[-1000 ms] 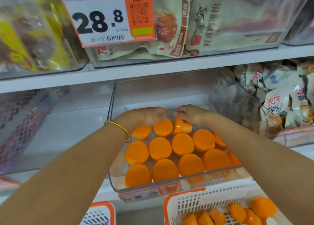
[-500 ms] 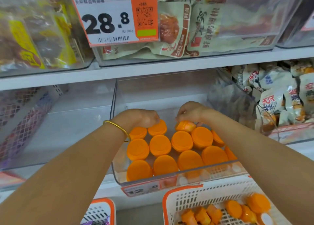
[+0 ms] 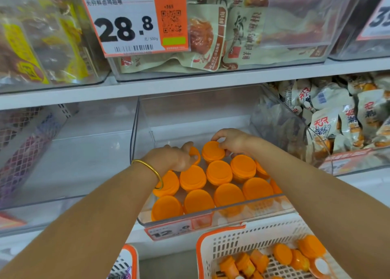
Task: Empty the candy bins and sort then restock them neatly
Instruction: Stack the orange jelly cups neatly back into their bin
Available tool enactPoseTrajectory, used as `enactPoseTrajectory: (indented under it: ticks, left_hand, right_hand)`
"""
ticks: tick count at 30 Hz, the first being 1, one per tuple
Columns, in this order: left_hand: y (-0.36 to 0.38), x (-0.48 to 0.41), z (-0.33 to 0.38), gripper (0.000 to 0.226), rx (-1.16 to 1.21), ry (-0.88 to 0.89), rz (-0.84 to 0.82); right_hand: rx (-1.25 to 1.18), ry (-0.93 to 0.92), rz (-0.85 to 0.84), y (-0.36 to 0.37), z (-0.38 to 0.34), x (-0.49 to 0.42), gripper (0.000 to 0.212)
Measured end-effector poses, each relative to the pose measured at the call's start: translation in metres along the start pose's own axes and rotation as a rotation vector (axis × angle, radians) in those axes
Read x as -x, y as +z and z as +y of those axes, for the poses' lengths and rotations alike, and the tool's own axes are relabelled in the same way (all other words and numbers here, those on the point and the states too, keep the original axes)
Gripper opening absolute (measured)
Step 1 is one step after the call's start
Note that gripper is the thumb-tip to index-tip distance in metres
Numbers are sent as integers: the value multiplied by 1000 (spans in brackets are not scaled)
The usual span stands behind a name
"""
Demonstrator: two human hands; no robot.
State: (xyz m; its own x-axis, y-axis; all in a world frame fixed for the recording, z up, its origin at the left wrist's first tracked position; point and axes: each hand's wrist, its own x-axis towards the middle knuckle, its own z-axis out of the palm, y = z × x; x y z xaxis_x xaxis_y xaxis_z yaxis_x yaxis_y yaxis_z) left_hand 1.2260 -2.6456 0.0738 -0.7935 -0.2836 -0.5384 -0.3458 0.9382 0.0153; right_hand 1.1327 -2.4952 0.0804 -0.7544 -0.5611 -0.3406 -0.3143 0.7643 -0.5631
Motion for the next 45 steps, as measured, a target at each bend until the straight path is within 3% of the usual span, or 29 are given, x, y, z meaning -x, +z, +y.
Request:
enactPoseTrajectory:
  ticks: [5, 8, 13, 16, 19, 22, 25, 28, 32, 39, 45]
  left_hand:
    - [3, 8, 3, 61, -15, -9, 60]
    - [-3, 32, 17, 57, 81, 39, 242]
    - [10, 106, 76, 53, 360, 506, 825]
    - [45, 144, 120, 46, 242, 828, 972]
    - [93, 133, 162, 41, 69, 1033, 814]
    - [150, 89, 193, 50, -50, 934, 407]
    - [213, 34, 206, 39, -64, 739, 154]
    - [258, -9, 215, 43, -63, 659, 44]
    - [309, -61, 237, 55, -197, 737, 118]
    - [368, -113, 274, 75, -166, 709, 51]
    - [378, -121, 279, 62, -204, 670, 195]
  right_hand:
    - [133, -85, 83, 0, 2, 6, 38]
    - [-22, -166, 280, -15, 5, 38, 39]
    - [-360, -338, 475, -32, 35, 174, 22]
    - [-640, -240, 477, -25, 92, 247, 20]
    - [-675, 125, 500, 4, 174, 254, 16]
    - [-555, 431, 438, 56, 251, 213, 13]
    - [-232, 546, 320, 118, 310, 180, 45]
    - [58, 512, 296, 163, 353, 158, 57]
    - [362, 395, 173, 192, 393, 117, 69]
    - [442, 397, 134, 221, 424, 102, 97]
    - [411, 348, 290, 235, 432, 97, 84]
